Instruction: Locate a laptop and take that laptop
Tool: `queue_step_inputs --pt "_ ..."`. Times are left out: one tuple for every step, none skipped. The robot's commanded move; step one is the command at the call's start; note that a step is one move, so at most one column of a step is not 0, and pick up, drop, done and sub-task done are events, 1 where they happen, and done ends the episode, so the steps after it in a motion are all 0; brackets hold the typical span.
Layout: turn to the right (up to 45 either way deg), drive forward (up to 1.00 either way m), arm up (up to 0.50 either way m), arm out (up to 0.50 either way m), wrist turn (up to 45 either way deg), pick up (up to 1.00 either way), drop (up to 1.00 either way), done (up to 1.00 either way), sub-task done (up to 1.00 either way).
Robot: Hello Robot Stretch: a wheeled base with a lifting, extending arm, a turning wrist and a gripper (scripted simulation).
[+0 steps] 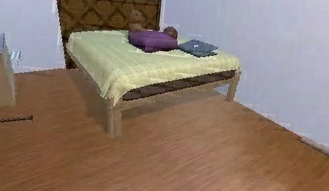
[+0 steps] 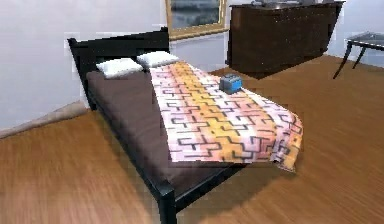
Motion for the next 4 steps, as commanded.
queue_step_inputs --pt "9.0 0.00 0.00 0.00 0.0 0.00 0.00 0.00 0.00" --pt "0.0 0.50 0.00 0.00 0.0 0.00 0.00 0.00 0.00" --pt "9.0 0.00 0.00 0.00 0.0 0.00 0.00 0.00 0.00" --pt "0.0 1.00 0.00 0.00 0.0 0.00 0.00 0.00 0.00"
